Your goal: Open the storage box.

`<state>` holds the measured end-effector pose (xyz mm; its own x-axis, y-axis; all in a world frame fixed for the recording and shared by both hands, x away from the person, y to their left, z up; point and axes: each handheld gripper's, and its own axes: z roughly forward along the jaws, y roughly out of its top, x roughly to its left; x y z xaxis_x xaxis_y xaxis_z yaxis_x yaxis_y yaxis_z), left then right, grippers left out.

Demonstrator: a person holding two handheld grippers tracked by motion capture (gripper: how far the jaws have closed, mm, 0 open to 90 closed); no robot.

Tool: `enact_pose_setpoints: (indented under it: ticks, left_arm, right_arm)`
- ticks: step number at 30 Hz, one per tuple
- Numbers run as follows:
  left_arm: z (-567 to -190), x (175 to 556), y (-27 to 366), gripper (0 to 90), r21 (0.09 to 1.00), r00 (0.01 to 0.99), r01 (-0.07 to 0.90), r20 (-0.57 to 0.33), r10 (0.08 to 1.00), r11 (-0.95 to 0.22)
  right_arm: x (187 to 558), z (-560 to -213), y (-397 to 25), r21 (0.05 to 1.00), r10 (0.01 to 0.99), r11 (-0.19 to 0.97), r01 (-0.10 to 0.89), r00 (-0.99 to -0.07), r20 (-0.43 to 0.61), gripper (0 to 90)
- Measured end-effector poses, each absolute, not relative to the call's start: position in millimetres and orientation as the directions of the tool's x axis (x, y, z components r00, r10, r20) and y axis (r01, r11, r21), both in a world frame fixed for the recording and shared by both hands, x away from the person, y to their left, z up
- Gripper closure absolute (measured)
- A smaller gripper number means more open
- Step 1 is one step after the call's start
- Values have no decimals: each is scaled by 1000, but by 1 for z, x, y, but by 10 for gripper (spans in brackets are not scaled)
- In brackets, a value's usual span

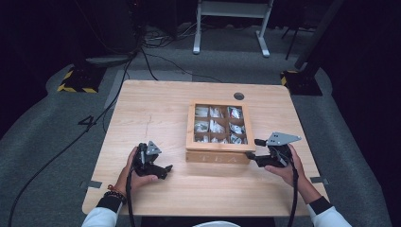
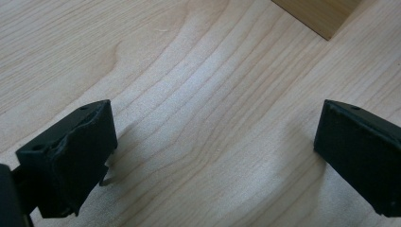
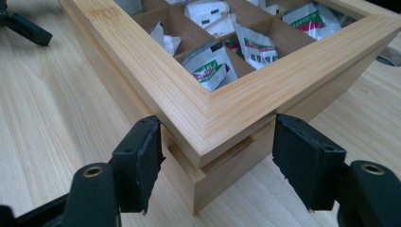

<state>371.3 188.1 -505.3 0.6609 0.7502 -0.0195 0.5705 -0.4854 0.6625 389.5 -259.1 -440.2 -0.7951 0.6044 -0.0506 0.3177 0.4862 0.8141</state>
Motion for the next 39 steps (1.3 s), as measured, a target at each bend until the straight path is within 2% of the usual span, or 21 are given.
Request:
enact_pose_setpoints:
  ticks: [19, 20, 21, 22, 26, 30, 39]
  left_arm:
    - [-503, 376, 187, 27, 657, 678, 561, -16, 735, -503]
    - [-502, 376, 186, 59, 663, 687, 553, -22, 726, -504]
    - [-501, 376, 183, 144, 665, 706, 540, -22, 708, -516]
    - [-501, 376, 183, 170, 665, 706, 540, -22, 708, -516]
    - [-491, 377, 175, 164, 666, 720, 524, -12, 694, -531]
    - [-485, 374, 170, 170, 682, 719, 482, 51, 693, -550]
    - [-465, 379, 164, 171, 725, 725, 438, 65, 686, -531]
  right_arm:
    - [392, -425, -261, 849, 610, 439, 293, -791, -42, 318]
    - [392, -424, -261, 851, 611, 434, 294, -791, -38, 318]
    - [392, -422, -261, 854, 610, 433, 288, -791, -42, 316]
    - [392, -422, -261, 854, 610, 433, 288, -791, -42, 316]
    - [393, -421, -261, 857, 612, 426, 290, -790, -37, 315]
    - [393, -420, -261, 857, 611, 430, 284, -791, -44, 314]
    - [395, -414, -260, 864, 611, 422, 275, -790, -47, 298]
